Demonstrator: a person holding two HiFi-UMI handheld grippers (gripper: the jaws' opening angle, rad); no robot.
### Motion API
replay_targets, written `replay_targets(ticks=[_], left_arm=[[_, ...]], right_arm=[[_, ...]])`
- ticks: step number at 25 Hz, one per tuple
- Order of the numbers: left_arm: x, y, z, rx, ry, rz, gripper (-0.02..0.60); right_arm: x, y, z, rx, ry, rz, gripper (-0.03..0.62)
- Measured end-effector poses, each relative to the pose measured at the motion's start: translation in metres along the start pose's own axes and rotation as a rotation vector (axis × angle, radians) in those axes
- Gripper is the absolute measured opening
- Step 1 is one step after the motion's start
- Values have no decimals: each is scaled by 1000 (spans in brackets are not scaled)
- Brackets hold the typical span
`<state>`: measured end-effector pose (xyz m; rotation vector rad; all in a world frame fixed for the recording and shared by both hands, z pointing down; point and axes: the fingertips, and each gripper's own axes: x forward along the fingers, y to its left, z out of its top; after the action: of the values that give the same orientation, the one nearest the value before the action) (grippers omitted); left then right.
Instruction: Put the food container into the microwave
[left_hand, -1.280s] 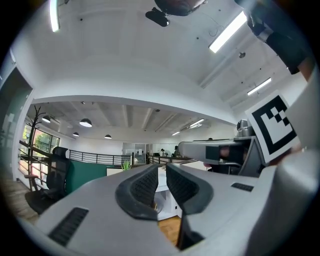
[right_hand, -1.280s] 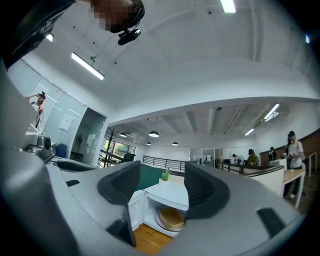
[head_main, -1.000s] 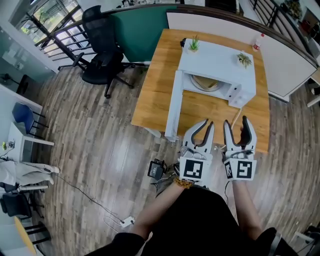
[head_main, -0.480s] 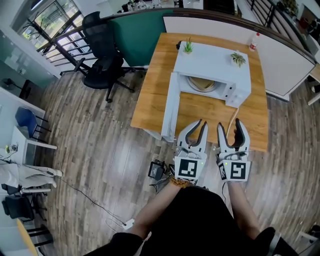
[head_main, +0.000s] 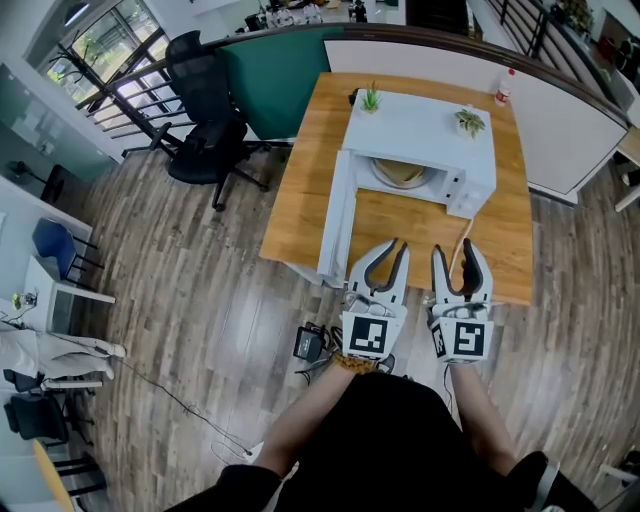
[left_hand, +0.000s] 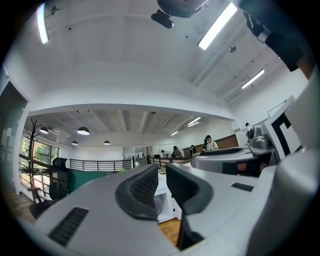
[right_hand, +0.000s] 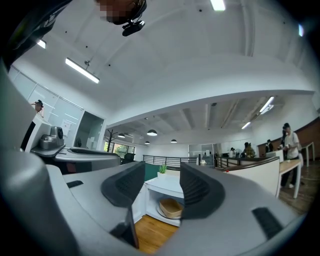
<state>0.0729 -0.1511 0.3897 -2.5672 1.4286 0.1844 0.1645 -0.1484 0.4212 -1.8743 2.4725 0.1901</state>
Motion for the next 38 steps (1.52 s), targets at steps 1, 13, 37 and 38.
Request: replay_targets(ticks=[1,13,37,38], left_arm=[[1,0,0,1,-2,-3,64],[1,-14,-9,-25,9,-31,64],[-8,-45,-14,-62,18,-73,58],[-9,-45,-15,-62,21,-73,58]], right_arm=[[0,-1,0,-4,1,-4,212],[-11,-9,-9,-18,26,-36,146],[-40,-6,-13,-32,41,-40,34],[-41,-6,-14,-31,44,-38,29]])
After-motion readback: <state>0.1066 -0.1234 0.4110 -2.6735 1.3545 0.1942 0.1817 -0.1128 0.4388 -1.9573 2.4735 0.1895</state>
